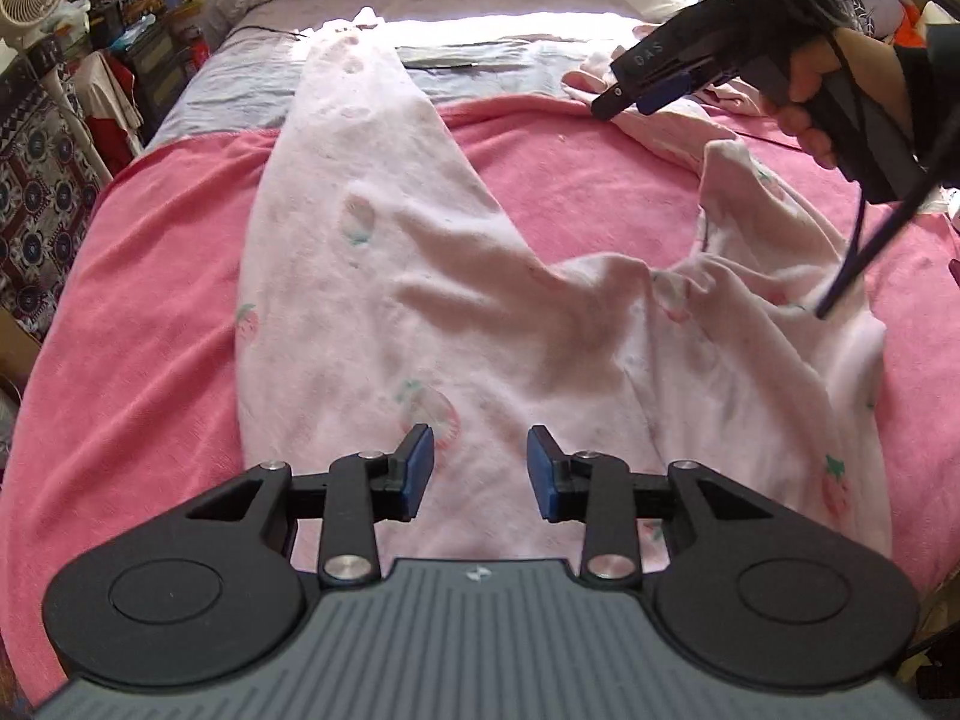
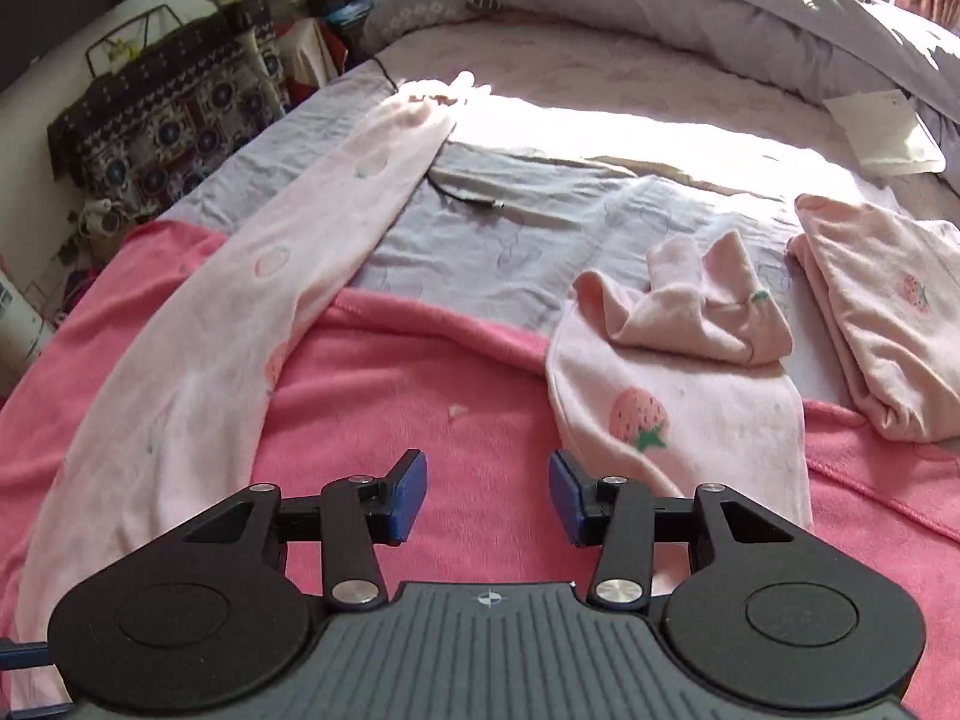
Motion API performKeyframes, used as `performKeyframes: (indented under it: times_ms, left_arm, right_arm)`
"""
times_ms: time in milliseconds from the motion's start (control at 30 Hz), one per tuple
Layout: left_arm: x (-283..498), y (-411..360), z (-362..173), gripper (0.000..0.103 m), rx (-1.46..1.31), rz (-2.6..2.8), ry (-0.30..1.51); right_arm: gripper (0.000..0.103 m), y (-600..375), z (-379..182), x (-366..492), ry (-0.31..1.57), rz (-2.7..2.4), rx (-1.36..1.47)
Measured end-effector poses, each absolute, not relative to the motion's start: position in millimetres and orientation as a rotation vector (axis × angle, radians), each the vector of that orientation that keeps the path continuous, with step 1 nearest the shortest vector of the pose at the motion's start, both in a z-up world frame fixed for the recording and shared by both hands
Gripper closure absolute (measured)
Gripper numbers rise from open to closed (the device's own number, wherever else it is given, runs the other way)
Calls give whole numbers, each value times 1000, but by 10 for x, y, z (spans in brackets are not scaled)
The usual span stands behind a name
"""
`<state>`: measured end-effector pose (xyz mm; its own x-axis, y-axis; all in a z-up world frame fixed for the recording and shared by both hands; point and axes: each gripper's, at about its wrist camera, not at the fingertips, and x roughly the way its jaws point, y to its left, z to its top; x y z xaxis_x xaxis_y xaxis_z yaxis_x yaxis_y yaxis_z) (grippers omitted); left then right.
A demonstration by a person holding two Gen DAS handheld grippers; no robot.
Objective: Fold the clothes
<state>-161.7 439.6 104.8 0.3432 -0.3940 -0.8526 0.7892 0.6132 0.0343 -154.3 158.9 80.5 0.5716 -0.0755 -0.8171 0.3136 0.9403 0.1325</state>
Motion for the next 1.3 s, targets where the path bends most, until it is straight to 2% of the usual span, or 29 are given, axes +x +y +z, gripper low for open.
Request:
performKeyframes:
  times_ms: [200, 300, 400, 500, 567, 700, 800, 900, 1000, 1033, 1067, 1100, 1133, 1167, 1300]
  left_arm:
    - [-1567, 4293, 630, 60, 588, -880, 955]
    - [-1630, 4397, 582, 59, 552, -897, 902]
    - [-1637, 4477, 562, 59, 511, -910, 881]
    - [-1651, 4547, 544, 59, 477, -919, 858]
    - [-1702, 4555, 532, 59, 478, -914, 830]
    - [-1733, 4541, 509, 59, 463, -891, 817]
    - [-1723, 4513, 501, 59, 450, -877, 824]
    - [-1727, 4511, 498, 58, 447, -865, 825]
    - [-1747, 4539, 503, 58, 449, -858, 825]
    - [-1751, 4544, 501, 58, 450, -859, 825]
    - [-1744, 4541, 501, 58, 450, -861, 826]
    - [-1743, 4542, 503, 58, 450, -863, 826]
    - [-1743, 4545, 504, 58, 451, -865, 825]
    - [-1741, 4535, 502, 58, 456, -867, 822]
    - [-1741, 4530, 499, 57, 463, -877, 815]
  right_arm:
    - [59, 1910, 872, -367, 786, -174, 86]
    - [69, 2252, 737, 200, 770, -134, 18]
    - [76, 2381, 449, 805, 794, -174, 23]
    - [77, 2323, 88, 1452, 828, -302, 78]
    - [78, 2179, -11, 1734, 776, -371, 139]
    - [86, 1967, -113, 2233, 718, -437, 164]
    - [83, 1744, -152, 2513, 685, -454, 258]
    - [81, 1662, -150, 2659, 682, -429, 231]
    - [81, 1495, -66, 2486, 657, -379, 362]
    - [79, 1462, 1, 2385, 658, -361, 395]
    - [72, 1438, 77, 2276, 663, -342, 422]
    - [40, 1472, 155, 2175, 658, -333, 407]
    - [14, 1570, 263, 1995, 628, -340, 352]
    - [11, 1682, 379, 1791, 591, -350, 288]
    - [11, 2219, 627, 903, 612, -385, 124]
